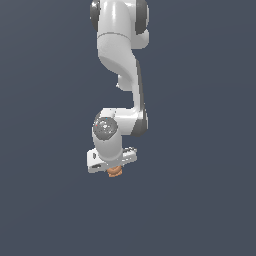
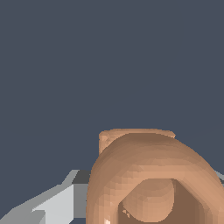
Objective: Pick up the object and move it to a goal position.
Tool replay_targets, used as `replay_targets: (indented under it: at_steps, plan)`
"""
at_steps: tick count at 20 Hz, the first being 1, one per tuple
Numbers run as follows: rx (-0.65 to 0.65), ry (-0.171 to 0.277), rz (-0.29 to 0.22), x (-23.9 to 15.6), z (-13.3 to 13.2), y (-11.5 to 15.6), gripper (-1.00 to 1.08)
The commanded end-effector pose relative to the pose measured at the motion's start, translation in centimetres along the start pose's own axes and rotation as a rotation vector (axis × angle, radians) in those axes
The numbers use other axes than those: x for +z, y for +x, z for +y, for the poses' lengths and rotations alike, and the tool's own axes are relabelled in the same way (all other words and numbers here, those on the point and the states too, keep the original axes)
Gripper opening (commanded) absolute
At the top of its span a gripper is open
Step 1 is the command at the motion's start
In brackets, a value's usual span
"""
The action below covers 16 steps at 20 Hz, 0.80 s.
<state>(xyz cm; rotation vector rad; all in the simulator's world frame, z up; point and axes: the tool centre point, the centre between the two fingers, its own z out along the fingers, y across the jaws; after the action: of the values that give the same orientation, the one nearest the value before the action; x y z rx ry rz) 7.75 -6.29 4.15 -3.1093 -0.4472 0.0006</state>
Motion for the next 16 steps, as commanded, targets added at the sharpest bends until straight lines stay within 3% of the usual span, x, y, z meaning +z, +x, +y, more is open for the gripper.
replay_targets:
  at_steps: [1,8,16]
  plan:
    - [0.001,0.000,0.000,-0.2,0.4,-0.8,-1.00]
    - [0.001,0.000,0.000,-0.8,2.3,-4.5,-1.00]
    - [0.001,0.000,0.000,-2.0,5.8,-11.3,-1.00]
